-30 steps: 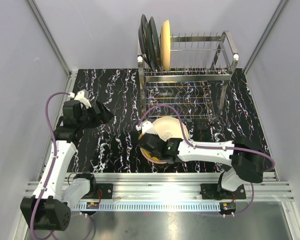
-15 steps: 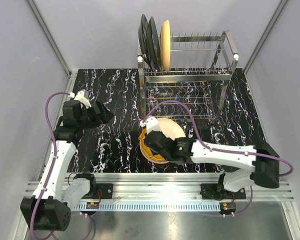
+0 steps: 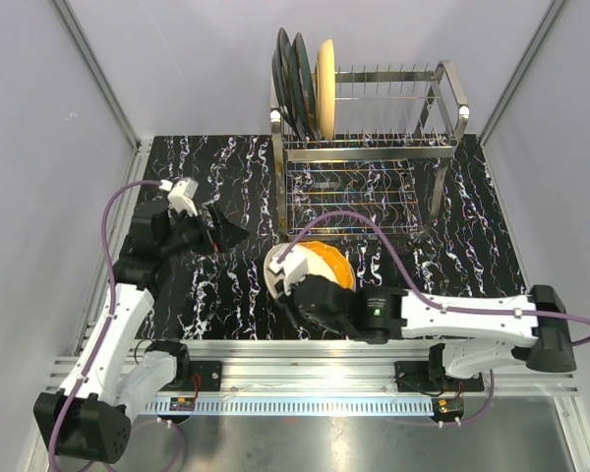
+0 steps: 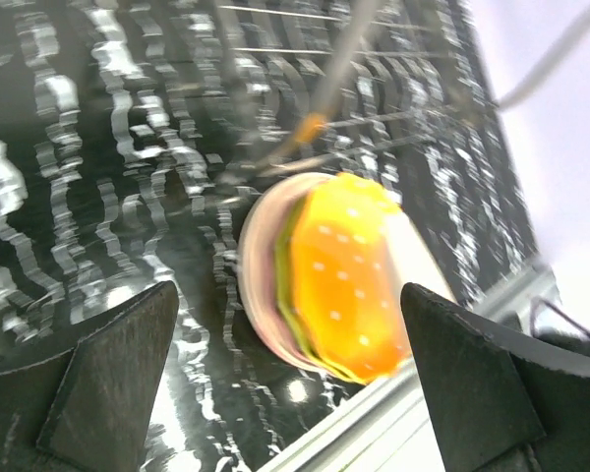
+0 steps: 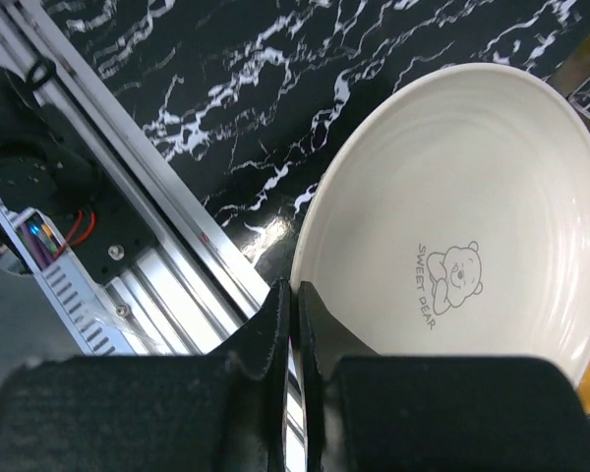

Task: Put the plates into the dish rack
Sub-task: Pass the plate from the right arm to the left

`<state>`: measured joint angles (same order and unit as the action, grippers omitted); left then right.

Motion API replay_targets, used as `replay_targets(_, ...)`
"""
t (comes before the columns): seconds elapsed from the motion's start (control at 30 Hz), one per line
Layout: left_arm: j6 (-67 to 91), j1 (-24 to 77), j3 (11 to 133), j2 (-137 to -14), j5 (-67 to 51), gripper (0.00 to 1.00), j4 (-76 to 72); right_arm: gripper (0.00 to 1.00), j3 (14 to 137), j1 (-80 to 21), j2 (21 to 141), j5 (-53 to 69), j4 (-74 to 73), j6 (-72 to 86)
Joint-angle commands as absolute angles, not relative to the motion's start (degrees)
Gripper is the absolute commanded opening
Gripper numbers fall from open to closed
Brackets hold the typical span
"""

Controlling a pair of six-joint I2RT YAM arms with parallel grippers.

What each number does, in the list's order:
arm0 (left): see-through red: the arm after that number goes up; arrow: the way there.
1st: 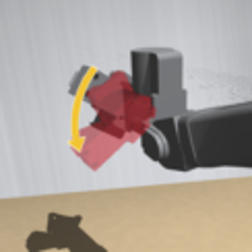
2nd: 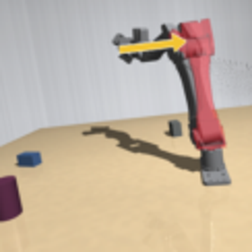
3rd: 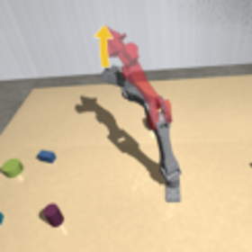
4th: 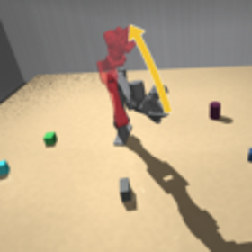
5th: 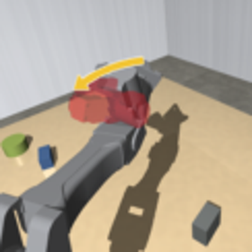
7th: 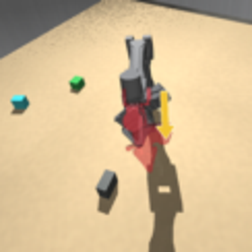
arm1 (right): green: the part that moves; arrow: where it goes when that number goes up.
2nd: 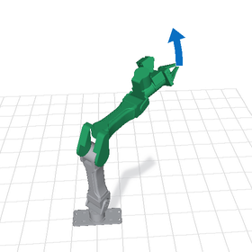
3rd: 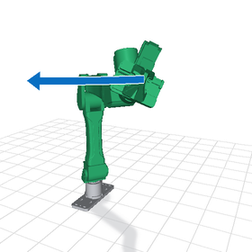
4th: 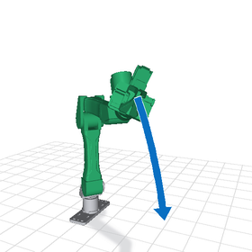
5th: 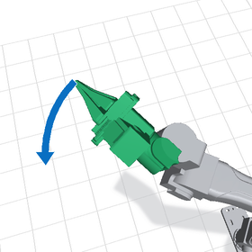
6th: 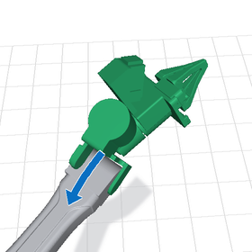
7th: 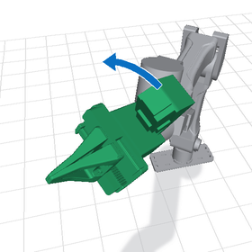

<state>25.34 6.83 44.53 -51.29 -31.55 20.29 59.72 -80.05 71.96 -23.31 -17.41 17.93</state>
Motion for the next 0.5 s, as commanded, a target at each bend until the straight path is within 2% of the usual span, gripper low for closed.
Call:
replay_targets(0.0,25.66,9.84,44.65,-48.61,-37.00,0.99,14.33,0.00,64.07,-81.56,76.37,-23.73,-15.82,15.82)
replay_targets(0.2,23.21,16.60,45.79,-51.76,-34.37,0.99,17.83,0.00,69.51,-84.28,82.70,-26.89,-16.78,13.01)
replay_targets(0.47,21.01,18.37,48.69,-58.97,-30.95,0.99,26.36,0.00,74.88,-87.88,85.60,-35.15,-20.21,9.85)
